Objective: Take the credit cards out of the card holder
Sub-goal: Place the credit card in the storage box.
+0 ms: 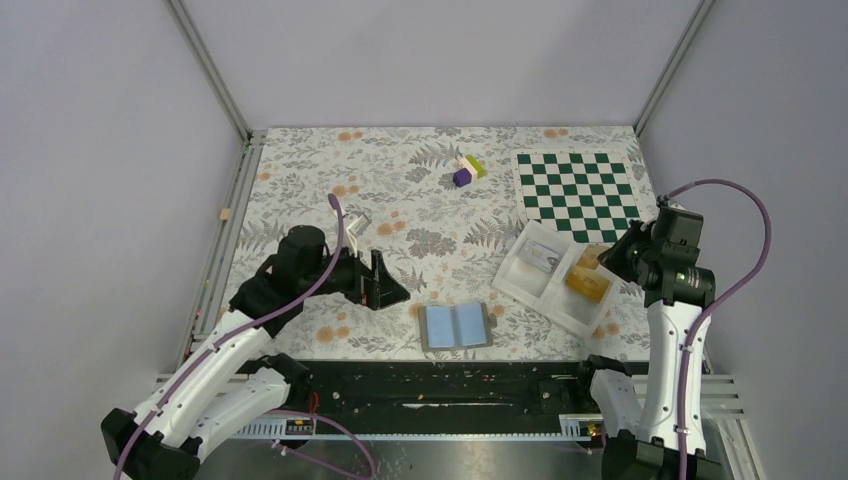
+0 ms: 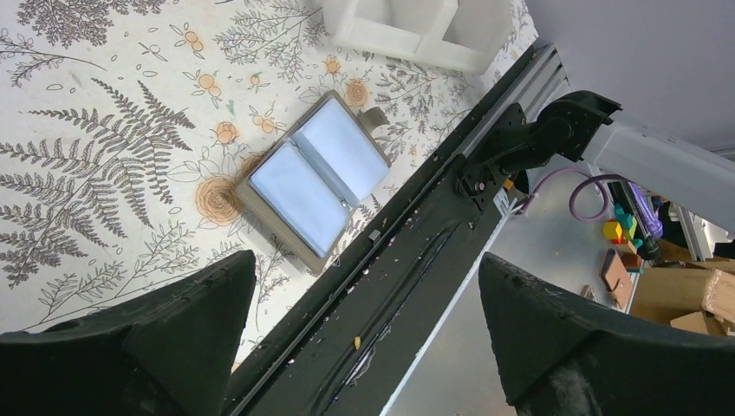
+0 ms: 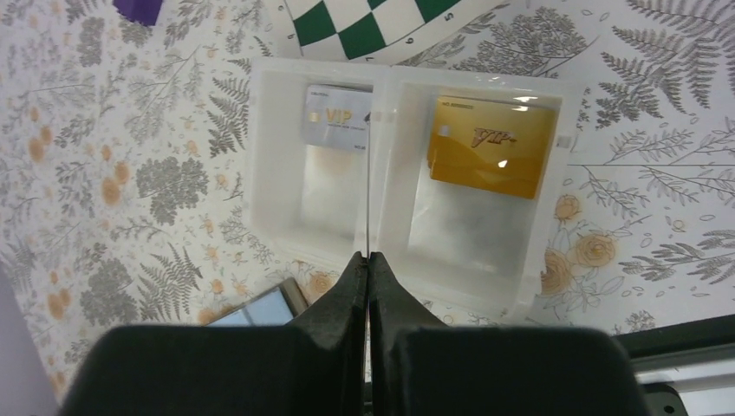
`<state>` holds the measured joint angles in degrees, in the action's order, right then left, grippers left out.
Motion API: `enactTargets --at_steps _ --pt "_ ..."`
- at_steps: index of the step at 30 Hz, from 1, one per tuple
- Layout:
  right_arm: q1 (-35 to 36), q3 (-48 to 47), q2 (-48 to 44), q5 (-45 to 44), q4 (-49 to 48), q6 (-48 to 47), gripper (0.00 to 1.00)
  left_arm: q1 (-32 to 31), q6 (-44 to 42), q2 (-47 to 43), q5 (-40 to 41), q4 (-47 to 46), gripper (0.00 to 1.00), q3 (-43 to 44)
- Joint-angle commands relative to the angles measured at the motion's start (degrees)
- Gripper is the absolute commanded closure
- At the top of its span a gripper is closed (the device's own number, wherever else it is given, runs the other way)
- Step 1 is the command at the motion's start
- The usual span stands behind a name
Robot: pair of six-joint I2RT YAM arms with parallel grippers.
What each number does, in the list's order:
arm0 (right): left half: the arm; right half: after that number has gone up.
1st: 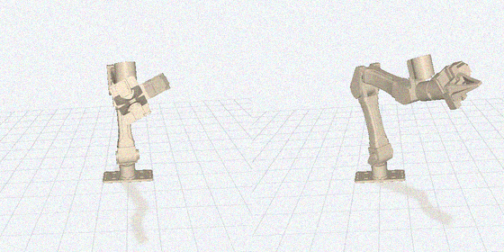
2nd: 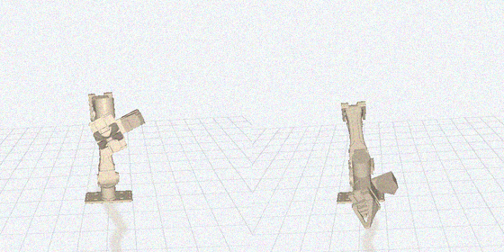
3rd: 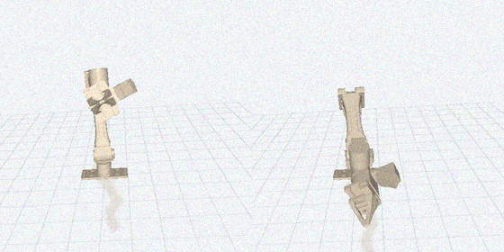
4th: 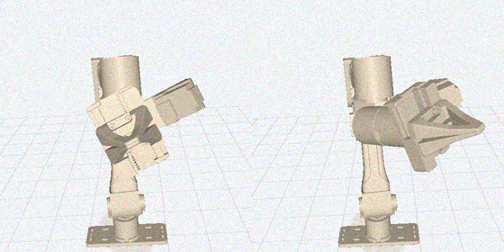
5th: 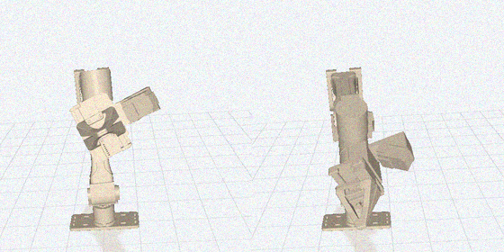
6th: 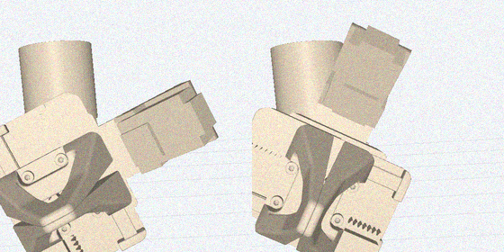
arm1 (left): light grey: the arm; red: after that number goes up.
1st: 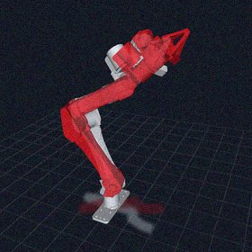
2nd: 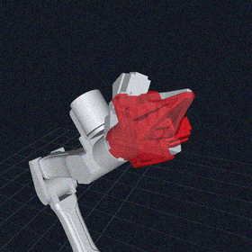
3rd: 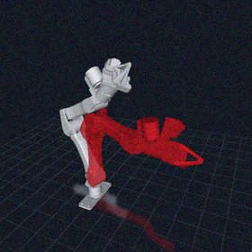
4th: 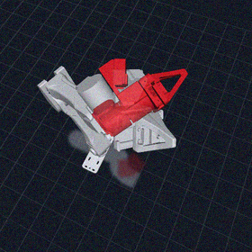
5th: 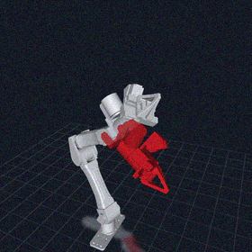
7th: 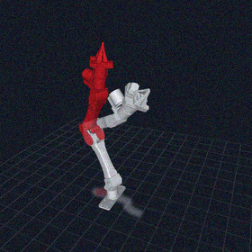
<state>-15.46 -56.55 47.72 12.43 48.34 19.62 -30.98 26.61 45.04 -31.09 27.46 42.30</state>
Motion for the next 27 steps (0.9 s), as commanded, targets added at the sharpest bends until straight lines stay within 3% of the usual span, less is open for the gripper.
enactTargets --at_steps 1,9,21,27 --pt "-0.5 0.3 1.1 -3.2 0.4 -1.8 1.0 0.2 -1.3 -1.7 -1.7 -1.2 0.01 1.1" --pt "-1.4 1.6 3.9 -4.8 -2.2 -1.8 1.0 0.2 -1.5 -2.5 -0.7 -0.4 0.01 0.9" --pt "-3.1 11.7 6.0 1.3 -14.2 -0.5 1.0 0.2 -1.5 -4.1 -0.6 -0.8 0.01 1.0" --pt "-4.3 12.0 9.8 4.0 -16.6 -1.5 1.0 0.2 -1.6 -3.9 -0.5 -0.7 0.01 1.0"
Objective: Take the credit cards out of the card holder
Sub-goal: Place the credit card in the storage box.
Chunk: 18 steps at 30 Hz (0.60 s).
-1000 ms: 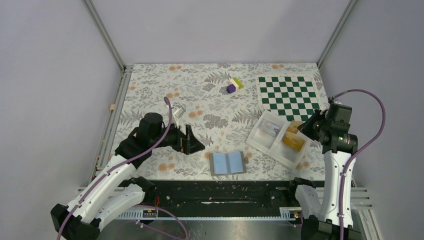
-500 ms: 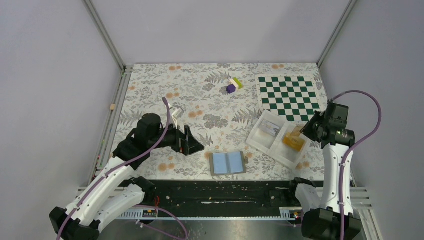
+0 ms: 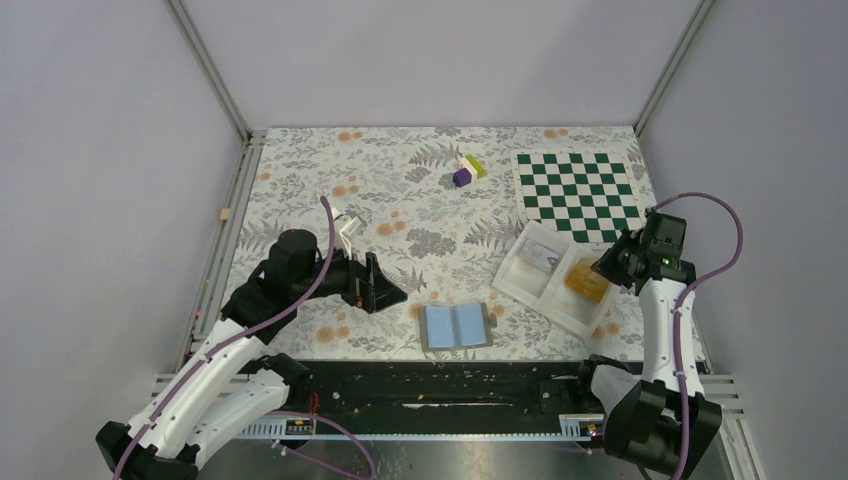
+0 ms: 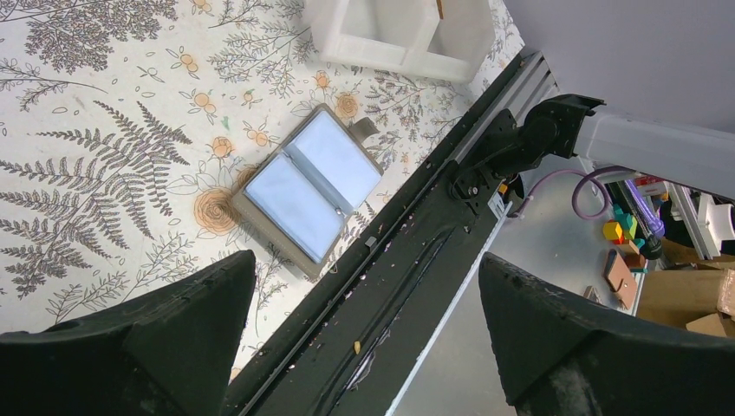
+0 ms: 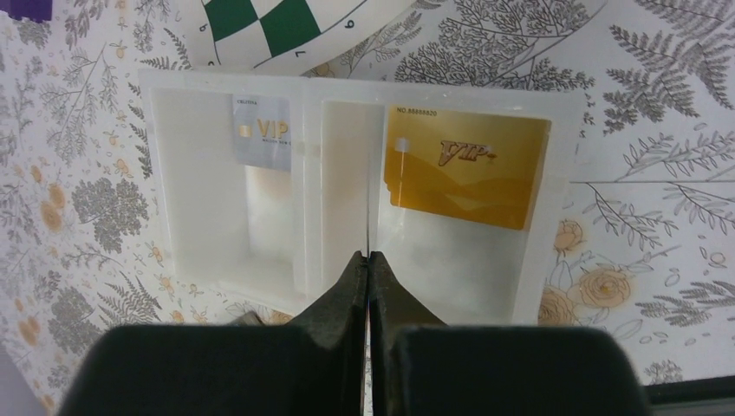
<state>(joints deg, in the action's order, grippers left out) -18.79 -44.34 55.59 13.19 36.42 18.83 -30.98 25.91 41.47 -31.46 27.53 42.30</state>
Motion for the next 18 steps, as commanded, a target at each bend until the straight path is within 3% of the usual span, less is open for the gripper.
enactTargets --at_steps 1,18 --pt "-1.1 -0.2 2.7 4.1 -4.9 -1.0 1.0 0.2 -0.9 -0.4 -0.1 -0.7 0.01 1.1" --pt "-5.2 3.9 7.5 8.5 -10.7 -2.0 1.0 0.2 -0.7 -0.9 2.0 -0.6 0.01 0.9"
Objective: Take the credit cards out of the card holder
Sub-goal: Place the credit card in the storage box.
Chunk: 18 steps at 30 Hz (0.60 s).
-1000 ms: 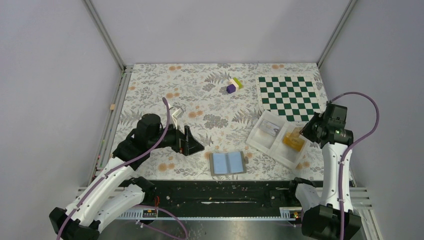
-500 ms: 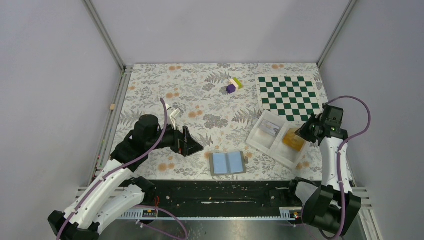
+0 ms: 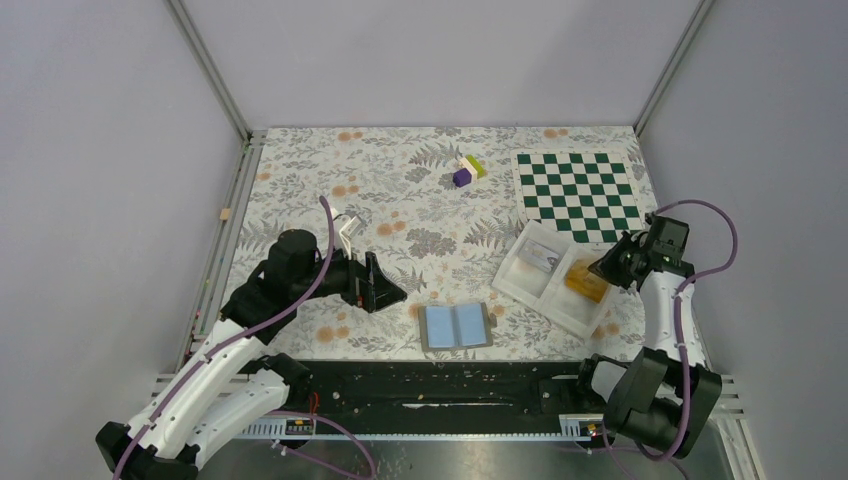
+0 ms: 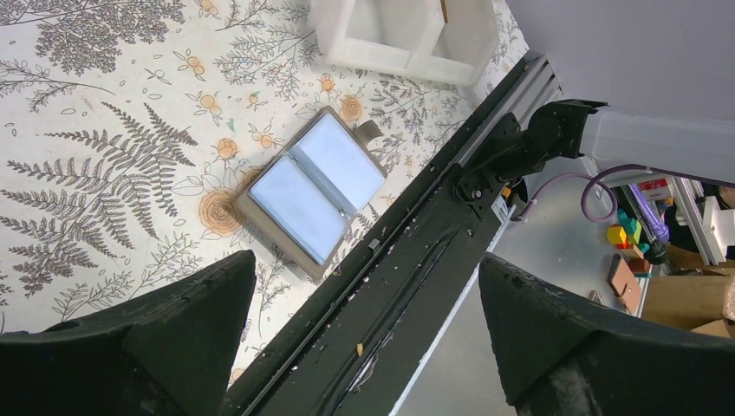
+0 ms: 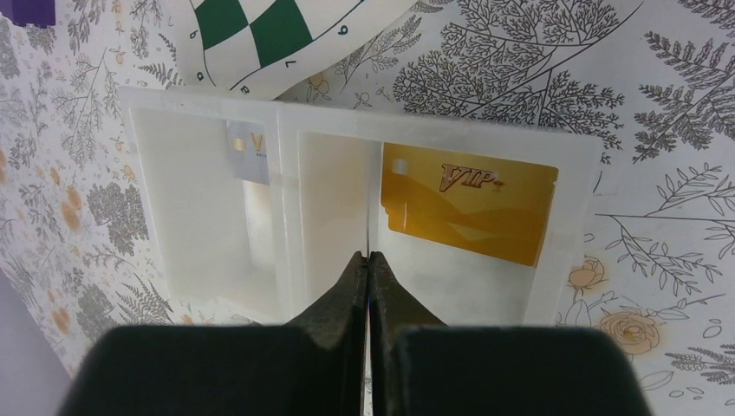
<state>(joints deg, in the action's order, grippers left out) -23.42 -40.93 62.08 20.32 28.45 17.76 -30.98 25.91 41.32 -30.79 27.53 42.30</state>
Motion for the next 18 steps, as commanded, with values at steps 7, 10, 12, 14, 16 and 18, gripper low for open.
enactTargets --at_steps 7,10,12,14,16,18 --pt "-1.2 0.7 3.2 1.7 -3.8 -0.5 0.99 0.2 -0.6 -0.3 1.3 -0.5 0.01 0.9" --pt "-1.4 0.7 4.5 1.7 -4.0 -0.4 0.95 0.1 -0.6 -0.1 1.2 -0.5 0.01 0.9" --pt "-1.5 0.7 5.3 1.9 -4.3 -0.3 0.93 0.2 -0.6 0.0 1.2 -0.5 0.01 0.9" --pt "-1.5 0.7 5.8 1.9 -4.8 0.0 0.92 0.2 -0.6 0.2 1.0 -0.5 0.01 0.9" --pt "-1.6 0.7 6.1 1.1 -4.9 0.2 0.89 0.2 -0.5 0.2 0.9 -0.5 0.01 0.9" --pt "-1.7 0.7 6.2 0.1 -5.0 0.3 0.84 0.1 -0.6 0.3 1.0 -0.5 0.01 0.9"
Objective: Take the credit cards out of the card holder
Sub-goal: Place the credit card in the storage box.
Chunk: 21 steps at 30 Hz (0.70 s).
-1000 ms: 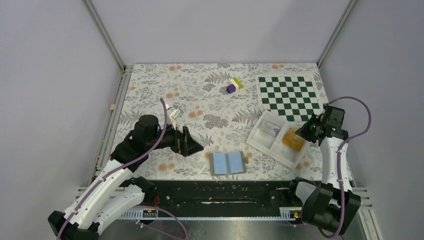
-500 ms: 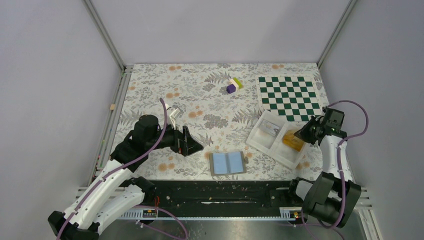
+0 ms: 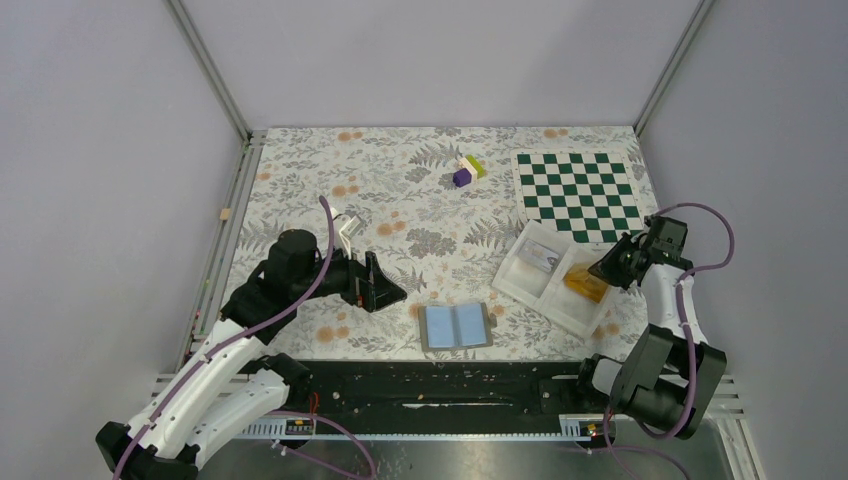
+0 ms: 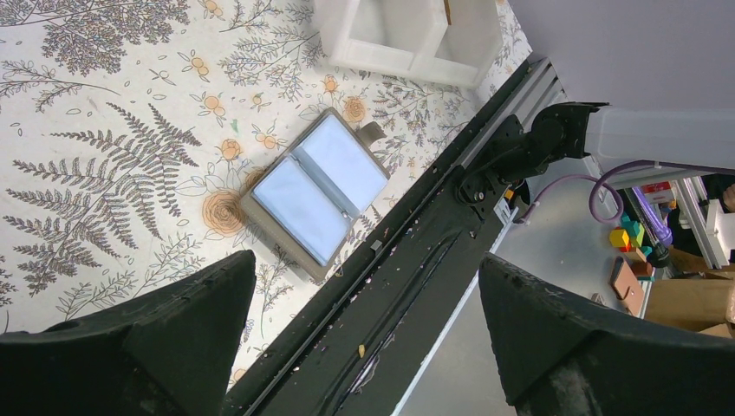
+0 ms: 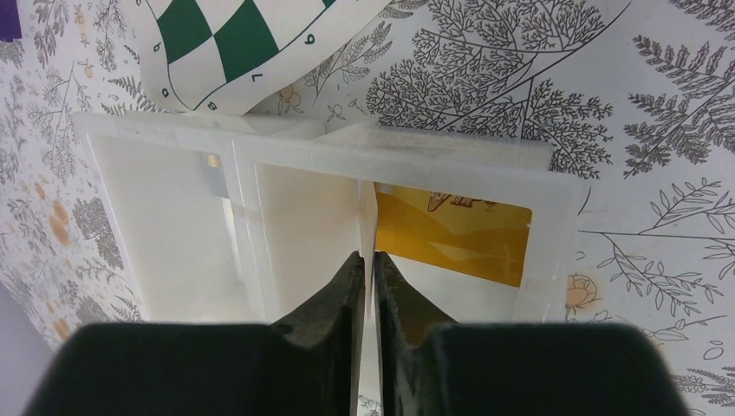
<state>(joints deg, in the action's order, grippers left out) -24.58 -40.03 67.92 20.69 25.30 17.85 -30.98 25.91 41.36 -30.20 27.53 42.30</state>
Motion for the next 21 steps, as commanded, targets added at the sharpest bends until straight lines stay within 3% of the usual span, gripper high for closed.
enactTargets --at_steps 1,6,15,18,21 --pt "-0.6 -0.1 0.4 -0.5 -2.0 0.2 0.82 0.1 -0.5 0.1 0.4 -0.5 0.01 0.9" --pt "-0.5 -0.4 0.1 -1.0 -2.1 1.3 0.68 0.2 -0.5 0.2 0.4 -0.5 0.01 0.9" --pt "-0.5 -5.8 -7.0 -11.9 6.4 1.9 0.6 0.2 -0.4 -0.2 0.5 -0.5 0.01 0.9" --pt "-0.5 -7.1 -8.4 -16.1 8.6 2.3 0.6 0.2 -0.3 -0.1 0.2 -0.5 0.01 0.8" --pt "-0.6 -6.8 -8.7 -13.4 9.4 4.6 0.73 0.2 -0.4 -0.2 0.3 -0.6 0.01 0.8"
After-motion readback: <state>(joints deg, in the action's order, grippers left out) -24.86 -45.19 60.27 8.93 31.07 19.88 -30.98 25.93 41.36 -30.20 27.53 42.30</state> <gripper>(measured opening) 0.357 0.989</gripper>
